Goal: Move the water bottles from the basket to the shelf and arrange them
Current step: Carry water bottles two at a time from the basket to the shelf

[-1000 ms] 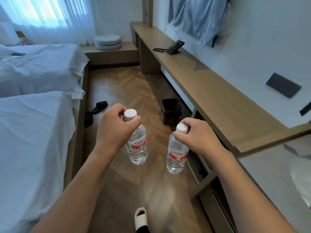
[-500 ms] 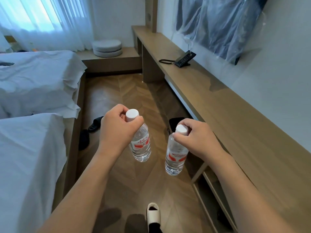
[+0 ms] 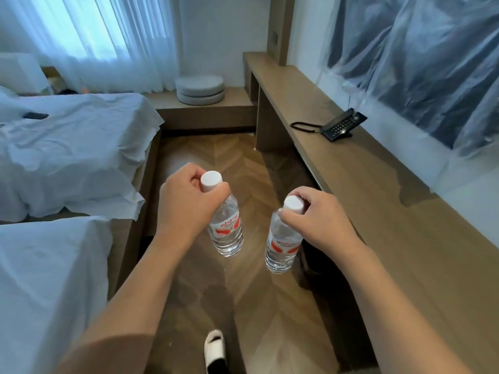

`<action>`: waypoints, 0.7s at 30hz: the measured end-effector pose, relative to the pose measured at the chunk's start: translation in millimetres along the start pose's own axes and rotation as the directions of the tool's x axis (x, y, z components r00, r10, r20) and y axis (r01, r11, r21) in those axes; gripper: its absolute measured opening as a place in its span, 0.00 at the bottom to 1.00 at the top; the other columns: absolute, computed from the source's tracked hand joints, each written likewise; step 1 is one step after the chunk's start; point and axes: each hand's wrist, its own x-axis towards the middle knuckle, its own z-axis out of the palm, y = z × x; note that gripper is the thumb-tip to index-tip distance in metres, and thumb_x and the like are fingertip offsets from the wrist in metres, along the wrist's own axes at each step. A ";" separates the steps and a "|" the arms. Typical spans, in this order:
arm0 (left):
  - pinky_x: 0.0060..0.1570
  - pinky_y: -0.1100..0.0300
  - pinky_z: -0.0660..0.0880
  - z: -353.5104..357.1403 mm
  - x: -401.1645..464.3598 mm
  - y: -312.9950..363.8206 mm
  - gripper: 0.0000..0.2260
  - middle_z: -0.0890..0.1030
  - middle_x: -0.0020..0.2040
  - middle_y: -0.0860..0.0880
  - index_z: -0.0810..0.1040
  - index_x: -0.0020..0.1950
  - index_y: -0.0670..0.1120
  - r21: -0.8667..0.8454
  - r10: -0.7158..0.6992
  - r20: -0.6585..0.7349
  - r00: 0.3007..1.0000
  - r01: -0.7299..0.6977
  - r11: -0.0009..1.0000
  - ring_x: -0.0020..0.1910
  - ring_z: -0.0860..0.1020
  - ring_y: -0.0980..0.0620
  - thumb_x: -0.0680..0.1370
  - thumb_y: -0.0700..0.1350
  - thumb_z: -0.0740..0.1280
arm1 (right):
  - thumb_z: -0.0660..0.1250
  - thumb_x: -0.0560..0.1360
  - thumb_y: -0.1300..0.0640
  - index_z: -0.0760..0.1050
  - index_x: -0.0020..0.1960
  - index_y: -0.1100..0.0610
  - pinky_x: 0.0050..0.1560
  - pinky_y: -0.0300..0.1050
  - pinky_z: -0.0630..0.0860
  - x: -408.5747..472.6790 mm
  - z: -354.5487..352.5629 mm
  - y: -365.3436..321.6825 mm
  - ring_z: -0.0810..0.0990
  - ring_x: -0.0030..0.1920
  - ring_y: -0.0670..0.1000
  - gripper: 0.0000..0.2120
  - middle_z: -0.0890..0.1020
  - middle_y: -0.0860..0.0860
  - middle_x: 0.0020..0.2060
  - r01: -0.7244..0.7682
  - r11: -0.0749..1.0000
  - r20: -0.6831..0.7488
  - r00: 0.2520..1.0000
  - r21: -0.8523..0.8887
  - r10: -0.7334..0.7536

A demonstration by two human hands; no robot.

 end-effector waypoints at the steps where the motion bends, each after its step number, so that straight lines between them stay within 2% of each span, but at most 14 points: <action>1: 0.26 0.75 0.64 6.3 20.2 -8.3 0.10 0.76 0.34 0.57 0.76 0.42 0.47 0.006 -0.007 0.005 1.000 0.007 1.000 0.34 0.75 0.62 0.70 0.49 0.75 | 0.71 0.70 0.49 0.78 0.45 0.48 0.35 0.35 0.73 22.9 7.1 -0.5 0.79 0.41 0.43 0.05 0.80 0.42 0.38 0.001 1.000 -0.002 1.000 -0.001 -0.001; 4: 0.25 0.74 0.64 22.6 84.2 -38.2 0.10 0.75 0.33 0.56 0.75 0.39 0.48 0.009 -0.023 0.016 1.000 0.023 1.000 0.33 0.75 0.63 0.70 0.49 0.75 | 0.71 0.70 0.49 0.78 0.45 0.48 0.34 0.34 0.71 93.8 31.8 -3.9 0.79 0.40 0.43 0.05 0.80 0.43 0.38 0.001 1.000 -0.007 1.000 -0.009 -0.001; 8: 0.30 0.70 0.63 36.1 177.6 -69.8 0.11 0.75 0.33 0.57 0.72 0.37 0.51 0.019 -0.016 0.069 0.998 0.015 1.000 0.31 0.74 0.58 0.70 0.50 0.75 | 0.71 0.70 0.48 0.78 0.46 0.47 0.37 0.40 0.78 190.2 63.1 -21.1 0.80 0.41 0.44 0.07 0.80 0.42 0.39 -0.027 0.999 0.035 0.999 -0.032 0.028; 12: 0.31 0.69 0.64 51.9 271.3 -94.3 0.11 0.75 0.33 0.57 0.73 0.39 0.50 0.003 0.011 0.074 0.997 -0.011 1.000 0.32 0.74 0.58 0.69 0.50 0.75 | 0.71 0.70 0.49 0.77 0.45 0.46 0.36 0.39 0.76 279.9 83.5 -35.5 0.79 0.41 0.44 0.06 0.79 0.42 0.38 -0.007 1.000 0.010 1.000 -0.017 0.007; 17: 0.30 0.75 0.67 79.1 363.0 -125.5 0.10 0.76 0.35 0.58 0.76 0.42 0.49 -0.003 0.013 0.049 0.999 -0.013 1.000 0.36 0.76 0.64 0.71 0.51 0.74 | 0.71 0.71 0.48 0.77 0.47 0.46 0.36 0.34 0.72 377.0 107.6 -40.1 0.78 0.42 0.43 0.07 0.79 0.41 0.40 -0.007 1.000 -0.011 1.000 0.013 0.007; 19: 0.32 0.76 0.68 93.9 402.4 -142.8 0.09 0.77 0.34 0.58 0.77 0.42 0.48 -0.007 0.029 0.041 0.999 -0.028 1.000 0.38 0.76 0.66 0.71 0.50 0.75 | 0.71 0.71 0.48 0.77 0.48 0.46 0.38 0.35 0.75 422.2 124.2 -37.6 0.79 0.43 0.43 0.07 0.79 0.41 0.40 -0.010 1.000 -0.007 1.000 0.008 0.010; 21: 0.31 0.75 0.68 110.9 443.6 -159.4 0.09 0.77 0.33 0.57 0.78 0.41 0.47 0.018 0.034 0.043 0.998 -0.035 0.999 0.36 0.76 0.63 0.71 0.49 0.75 | 0.71 0.71 0.47 0.77 0.48 0.46 0.40 0.38 0.78 467.5 141.1 -31.1 0.80 0.43 0.44 0.07 0.79 0.42 0.40 -0.014 1.000 0.010 1.000 0.004 0.014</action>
